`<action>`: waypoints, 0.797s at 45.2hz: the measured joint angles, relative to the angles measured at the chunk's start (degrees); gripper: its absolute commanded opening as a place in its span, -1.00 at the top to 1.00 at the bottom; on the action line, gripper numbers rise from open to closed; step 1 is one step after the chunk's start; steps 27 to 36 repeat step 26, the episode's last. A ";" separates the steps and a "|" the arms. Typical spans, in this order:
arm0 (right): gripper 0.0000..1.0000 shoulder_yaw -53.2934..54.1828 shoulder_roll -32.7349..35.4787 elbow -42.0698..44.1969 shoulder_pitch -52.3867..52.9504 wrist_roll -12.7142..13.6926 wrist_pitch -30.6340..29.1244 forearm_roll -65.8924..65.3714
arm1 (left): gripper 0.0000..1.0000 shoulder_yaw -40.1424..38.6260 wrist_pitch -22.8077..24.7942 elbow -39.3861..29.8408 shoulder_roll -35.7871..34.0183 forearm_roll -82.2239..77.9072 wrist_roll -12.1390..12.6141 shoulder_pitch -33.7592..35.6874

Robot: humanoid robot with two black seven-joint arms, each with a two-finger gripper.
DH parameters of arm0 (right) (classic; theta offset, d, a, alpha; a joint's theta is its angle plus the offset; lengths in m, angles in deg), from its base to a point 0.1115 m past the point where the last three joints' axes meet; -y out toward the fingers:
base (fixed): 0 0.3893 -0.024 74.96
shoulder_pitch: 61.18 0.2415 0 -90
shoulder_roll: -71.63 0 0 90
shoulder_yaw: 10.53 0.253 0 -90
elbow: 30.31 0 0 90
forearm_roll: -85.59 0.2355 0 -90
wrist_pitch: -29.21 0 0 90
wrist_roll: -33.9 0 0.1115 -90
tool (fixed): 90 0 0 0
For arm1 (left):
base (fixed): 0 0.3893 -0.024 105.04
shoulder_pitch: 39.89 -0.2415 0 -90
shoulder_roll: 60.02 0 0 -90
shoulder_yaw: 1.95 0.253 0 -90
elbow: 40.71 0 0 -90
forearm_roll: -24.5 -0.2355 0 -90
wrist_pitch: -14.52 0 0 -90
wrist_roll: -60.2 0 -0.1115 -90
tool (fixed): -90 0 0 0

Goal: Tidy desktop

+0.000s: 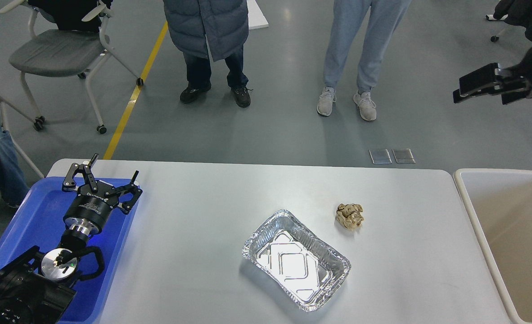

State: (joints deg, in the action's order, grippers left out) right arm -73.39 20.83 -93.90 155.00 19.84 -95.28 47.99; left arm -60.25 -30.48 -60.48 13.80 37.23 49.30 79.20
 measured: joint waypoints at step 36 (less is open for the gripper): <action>-0.99 -0.04 -5.65 -1.65 -0.51 -0.01 -0.19 2.90 | -1.00 -0.02 0.00 0.00 0.01 -0.01 0.00 0.00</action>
